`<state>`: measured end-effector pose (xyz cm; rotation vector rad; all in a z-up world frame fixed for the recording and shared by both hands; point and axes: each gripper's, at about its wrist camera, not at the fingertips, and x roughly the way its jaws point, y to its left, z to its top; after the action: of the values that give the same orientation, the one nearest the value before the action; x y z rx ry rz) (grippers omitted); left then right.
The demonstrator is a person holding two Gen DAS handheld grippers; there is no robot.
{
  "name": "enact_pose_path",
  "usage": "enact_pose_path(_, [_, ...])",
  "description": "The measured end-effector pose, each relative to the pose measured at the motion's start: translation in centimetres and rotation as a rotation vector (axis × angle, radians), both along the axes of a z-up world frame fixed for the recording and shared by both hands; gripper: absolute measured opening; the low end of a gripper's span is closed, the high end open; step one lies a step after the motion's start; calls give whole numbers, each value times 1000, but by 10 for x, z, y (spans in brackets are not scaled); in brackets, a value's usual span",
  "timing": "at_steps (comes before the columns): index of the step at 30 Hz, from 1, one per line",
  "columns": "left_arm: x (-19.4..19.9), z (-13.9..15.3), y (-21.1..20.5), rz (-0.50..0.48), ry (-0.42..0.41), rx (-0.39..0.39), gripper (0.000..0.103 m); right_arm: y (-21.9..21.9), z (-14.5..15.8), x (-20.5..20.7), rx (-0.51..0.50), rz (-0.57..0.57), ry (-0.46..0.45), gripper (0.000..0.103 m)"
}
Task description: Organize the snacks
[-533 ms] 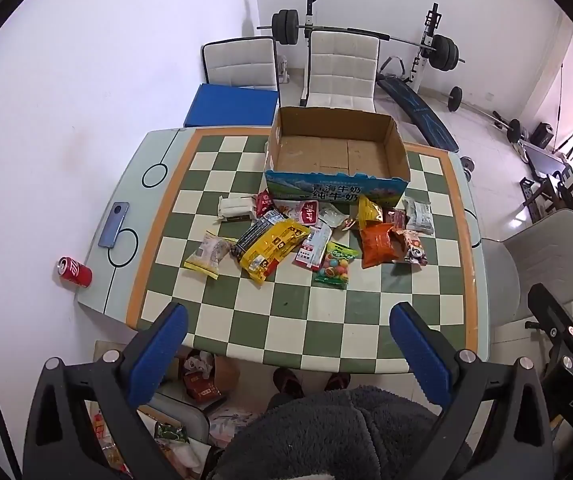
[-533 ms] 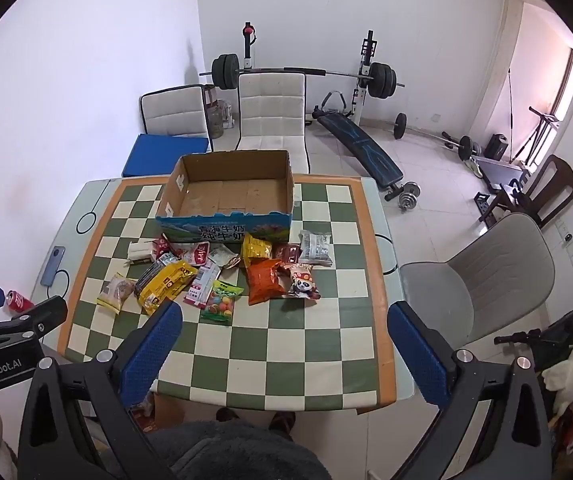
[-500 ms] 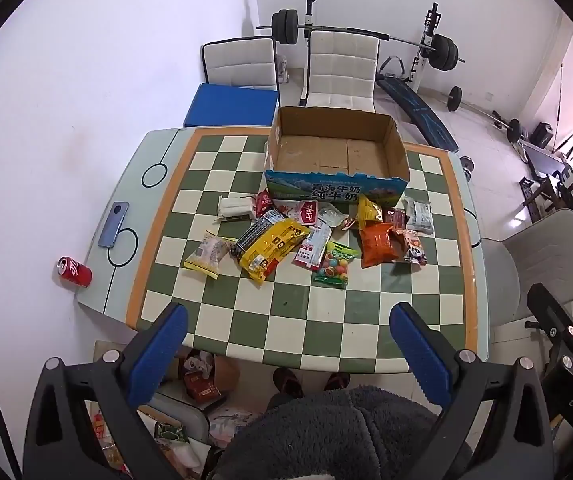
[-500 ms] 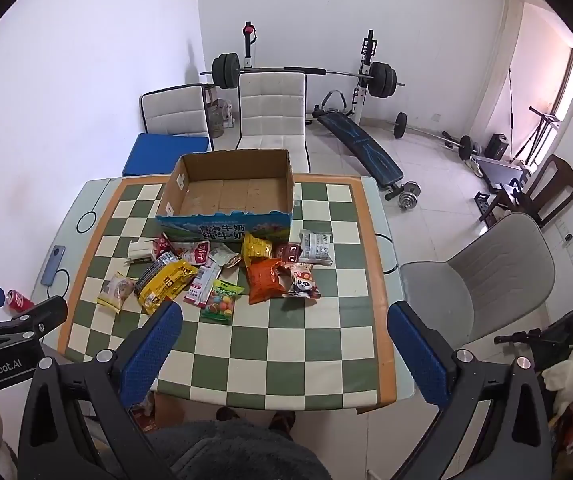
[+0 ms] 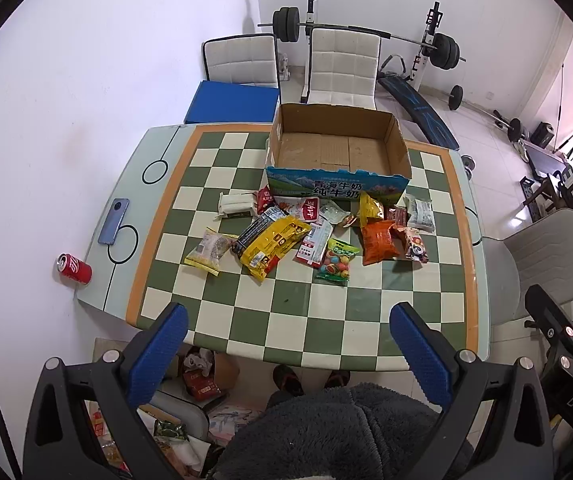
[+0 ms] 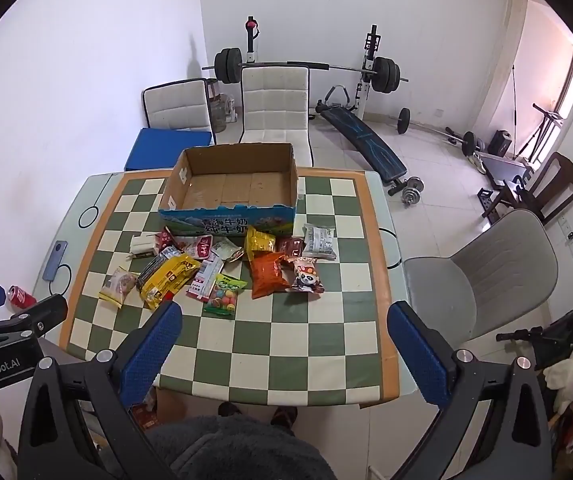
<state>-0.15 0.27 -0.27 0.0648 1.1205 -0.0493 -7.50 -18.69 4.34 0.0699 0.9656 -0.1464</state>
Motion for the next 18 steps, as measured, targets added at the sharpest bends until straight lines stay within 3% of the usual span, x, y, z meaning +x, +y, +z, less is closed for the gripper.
enact_pose_path(18, [-1,-7,0,-11,-6,8,103,-1,5,5,0,6,0,103])
